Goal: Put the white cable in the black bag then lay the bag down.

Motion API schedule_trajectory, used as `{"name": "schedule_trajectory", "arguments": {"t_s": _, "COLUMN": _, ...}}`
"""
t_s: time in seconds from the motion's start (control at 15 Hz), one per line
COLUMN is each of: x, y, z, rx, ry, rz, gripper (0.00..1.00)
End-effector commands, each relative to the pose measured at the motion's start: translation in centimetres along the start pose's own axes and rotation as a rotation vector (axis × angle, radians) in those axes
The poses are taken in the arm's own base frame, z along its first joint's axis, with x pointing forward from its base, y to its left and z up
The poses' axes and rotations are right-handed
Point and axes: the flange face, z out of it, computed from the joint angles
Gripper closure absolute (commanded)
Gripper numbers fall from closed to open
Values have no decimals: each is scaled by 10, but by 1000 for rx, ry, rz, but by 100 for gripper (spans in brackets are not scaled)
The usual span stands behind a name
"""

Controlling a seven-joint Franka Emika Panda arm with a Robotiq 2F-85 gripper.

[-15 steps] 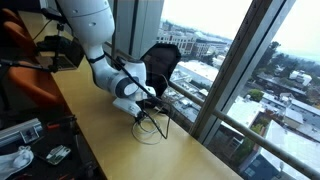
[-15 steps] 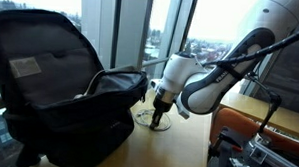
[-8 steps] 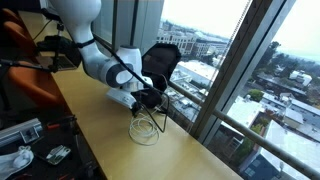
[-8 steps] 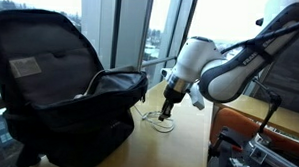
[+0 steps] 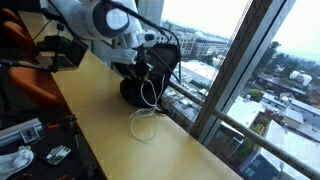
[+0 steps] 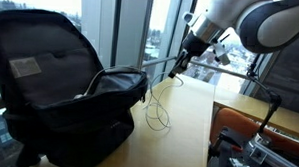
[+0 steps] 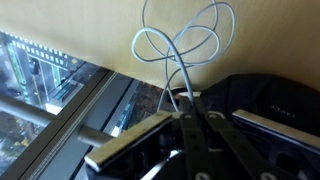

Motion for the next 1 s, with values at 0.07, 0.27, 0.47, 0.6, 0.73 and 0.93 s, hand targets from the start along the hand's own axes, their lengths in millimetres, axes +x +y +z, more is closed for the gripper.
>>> {"name": "schedule_trajectory", "arguments": {"t_s": 0.07, "x": 10, "y": 9, "z": -117, "rx": -93, "ry": 64, "rz": 0, "gripper": 99}}
{"name": "schedule_trajectory", "arguments": {"t_s": 0.27, "x": 16, "y": 8, "z": -191, "rx": -118, "ry": 91, "rz": 8, "gripper": 99}}
{"name": "schedule_trajectory", "arguments": {"t_s": 0.47, "x": 27, "y": -1, "z": -247, "rx": -146, "ry": 117, "rz": 11, "gripper": 99}}
{"name": "schedule_trajectory", "arguments": {"t_s": 0.6, "x": 45, "y": -16, "z": -276, "rx": -172, "ry": 136, "rz": -10, "gripper": 99}}
{"name": "schedule_trajectory", "arguments": {"t_s": 0.73, "x": 67, "y": -32, "z": -302, "rx": -188, "ry": 162, "rz": -42, "gripper": 99}}
{"name": "schedule_trajectory", "arguments": {"t_s": 0.93, "x": 109, "y": -64, "z": -323, "rx": -195, "ry": 199, "rz": -94, "gripper": 99}}
